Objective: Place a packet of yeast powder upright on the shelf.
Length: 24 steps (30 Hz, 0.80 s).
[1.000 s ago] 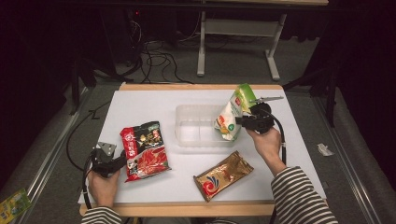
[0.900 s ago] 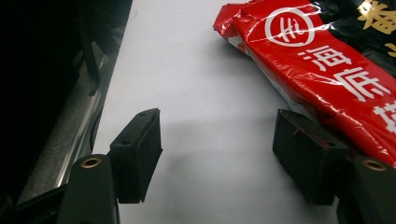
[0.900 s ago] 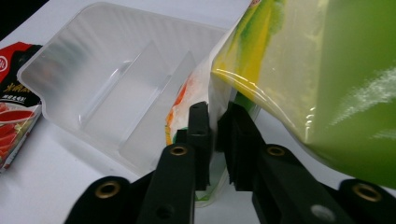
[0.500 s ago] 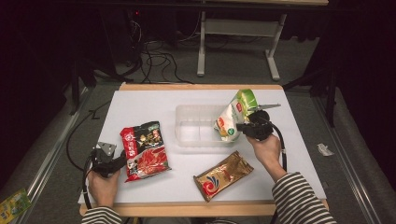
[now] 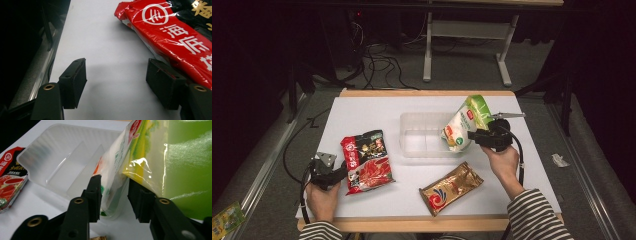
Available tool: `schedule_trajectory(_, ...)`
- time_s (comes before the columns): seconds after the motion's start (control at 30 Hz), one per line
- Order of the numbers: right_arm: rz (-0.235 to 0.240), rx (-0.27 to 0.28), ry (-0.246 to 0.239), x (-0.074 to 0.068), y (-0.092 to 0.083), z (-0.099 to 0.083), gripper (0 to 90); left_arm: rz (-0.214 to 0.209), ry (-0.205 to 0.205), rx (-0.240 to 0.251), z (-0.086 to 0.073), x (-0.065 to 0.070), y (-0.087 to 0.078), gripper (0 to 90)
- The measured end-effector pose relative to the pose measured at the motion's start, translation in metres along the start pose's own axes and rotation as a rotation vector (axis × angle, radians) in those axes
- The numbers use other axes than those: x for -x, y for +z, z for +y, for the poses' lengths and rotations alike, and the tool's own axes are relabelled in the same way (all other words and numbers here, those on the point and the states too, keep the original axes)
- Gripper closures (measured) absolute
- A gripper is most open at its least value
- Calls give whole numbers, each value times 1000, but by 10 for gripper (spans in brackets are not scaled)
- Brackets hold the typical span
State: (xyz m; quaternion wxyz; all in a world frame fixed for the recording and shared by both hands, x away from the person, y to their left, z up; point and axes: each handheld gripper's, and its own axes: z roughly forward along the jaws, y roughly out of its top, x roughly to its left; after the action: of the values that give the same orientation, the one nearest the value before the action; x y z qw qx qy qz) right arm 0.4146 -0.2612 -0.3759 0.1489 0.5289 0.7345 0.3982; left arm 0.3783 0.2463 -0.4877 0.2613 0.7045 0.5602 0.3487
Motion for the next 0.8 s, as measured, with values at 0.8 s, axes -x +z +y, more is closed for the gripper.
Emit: schedule_trajectory(0.8,15,-25,-25,-18,5,-14,900,-1,1,0,0,0,0,331)
